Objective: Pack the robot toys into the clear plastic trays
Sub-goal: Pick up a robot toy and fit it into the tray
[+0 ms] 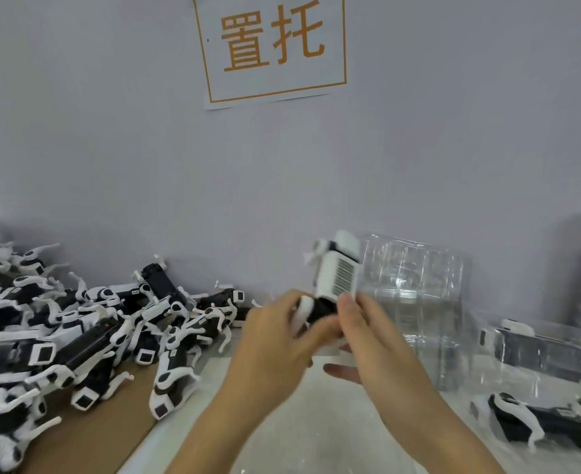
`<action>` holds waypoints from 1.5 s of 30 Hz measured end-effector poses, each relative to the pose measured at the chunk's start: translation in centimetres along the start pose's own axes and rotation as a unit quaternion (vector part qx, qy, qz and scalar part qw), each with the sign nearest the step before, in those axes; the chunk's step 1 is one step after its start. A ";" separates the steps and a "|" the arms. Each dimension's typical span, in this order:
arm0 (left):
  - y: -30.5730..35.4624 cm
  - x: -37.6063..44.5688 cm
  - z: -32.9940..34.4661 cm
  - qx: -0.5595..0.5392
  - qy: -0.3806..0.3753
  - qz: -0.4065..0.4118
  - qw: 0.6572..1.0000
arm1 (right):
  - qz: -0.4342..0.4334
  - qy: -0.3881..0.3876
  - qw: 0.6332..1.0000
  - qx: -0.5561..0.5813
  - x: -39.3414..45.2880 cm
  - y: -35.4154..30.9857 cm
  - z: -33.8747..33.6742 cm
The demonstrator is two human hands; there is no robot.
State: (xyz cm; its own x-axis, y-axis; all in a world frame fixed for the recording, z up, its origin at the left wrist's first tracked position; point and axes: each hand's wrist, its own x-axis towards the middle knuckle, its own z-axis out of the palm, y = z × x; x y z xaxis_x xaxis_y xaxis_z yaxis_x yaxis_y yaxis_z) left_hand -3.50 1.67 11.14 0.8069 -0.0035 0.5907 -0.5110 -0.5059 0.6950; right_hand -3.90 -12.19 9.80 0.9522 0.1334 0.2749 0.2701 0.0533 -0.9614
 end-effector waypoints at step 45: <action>3.7 -2.4 6.2 -0.108 -0.113 0.018 0.988 | 0.044 0.134 0.968 0.206 1.1 -2.2 -5.3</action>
State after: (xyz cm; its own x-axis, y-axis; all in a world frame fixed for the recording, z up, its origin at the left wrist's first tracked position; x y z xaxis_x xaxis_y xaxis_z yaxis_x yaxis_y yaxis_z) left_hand -5.49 -5.50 9.75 0.8199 -0.2234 0.5271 -0.5724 -0.3068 0.7604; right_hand -2.72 -17.43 12.10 0.9867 -0.1031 0.1255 0.1588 0.4507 -0.8784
